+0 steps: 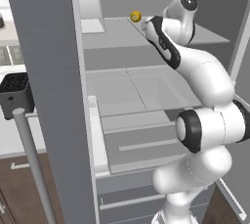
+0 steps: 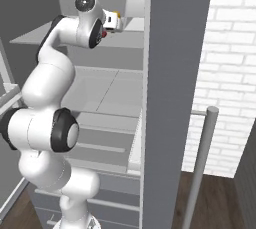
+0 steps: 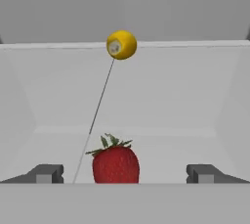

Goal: Take the strawberry from the fridge and place it on top of the pancake, located on the dining counter.

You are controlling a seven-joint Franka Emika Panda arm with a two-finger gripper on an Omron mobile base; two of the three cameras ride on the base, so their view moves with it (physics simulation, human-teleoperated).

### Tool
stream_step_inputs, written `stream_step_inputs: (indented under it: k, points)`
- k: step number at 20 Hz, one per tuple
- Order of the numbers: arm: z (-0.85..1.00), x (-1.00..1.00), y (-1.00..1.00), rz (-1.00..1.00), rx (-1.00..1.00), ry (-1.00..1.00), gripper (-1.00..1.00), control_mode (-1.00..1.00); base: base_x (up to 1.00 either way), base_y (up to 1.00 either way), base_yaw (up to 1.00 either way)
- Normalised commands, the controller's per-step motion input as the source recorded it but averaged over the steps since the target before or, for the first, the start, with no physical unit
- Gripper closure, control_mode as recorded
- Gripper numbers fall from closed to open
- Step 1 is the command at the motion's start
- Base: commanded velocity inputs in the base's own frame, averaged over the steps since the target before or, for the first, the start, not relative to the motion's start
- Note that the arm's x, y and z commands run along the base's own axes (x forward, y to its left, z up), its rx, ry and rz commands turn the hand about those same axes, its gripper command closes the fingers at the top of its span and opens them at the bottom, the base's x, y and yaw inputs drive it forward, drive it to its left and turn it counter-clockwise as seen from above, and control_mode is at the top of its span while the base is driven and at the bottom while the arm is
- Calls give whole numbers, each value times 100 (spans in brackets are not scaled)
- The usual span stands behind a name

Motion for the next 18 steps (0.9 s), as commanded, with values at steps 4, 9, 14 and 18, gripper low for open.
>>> stream_step_inputs:
  k: [4, 9, 14, 18]
  points:
    - [-2, 18, 0, 0, -3, 1, -100, -100, 0, 0, 0]
    - [-4, 3, 0, 0, 0, 9, -100, -100, 0, 0, 0]
    - [-15, 17, 0, 0, -3, 2, -100, -100, 0, 0, 0]
    - [-3, 24, 1, 0, -1, 0, -100, -100, 0, 0, 0]
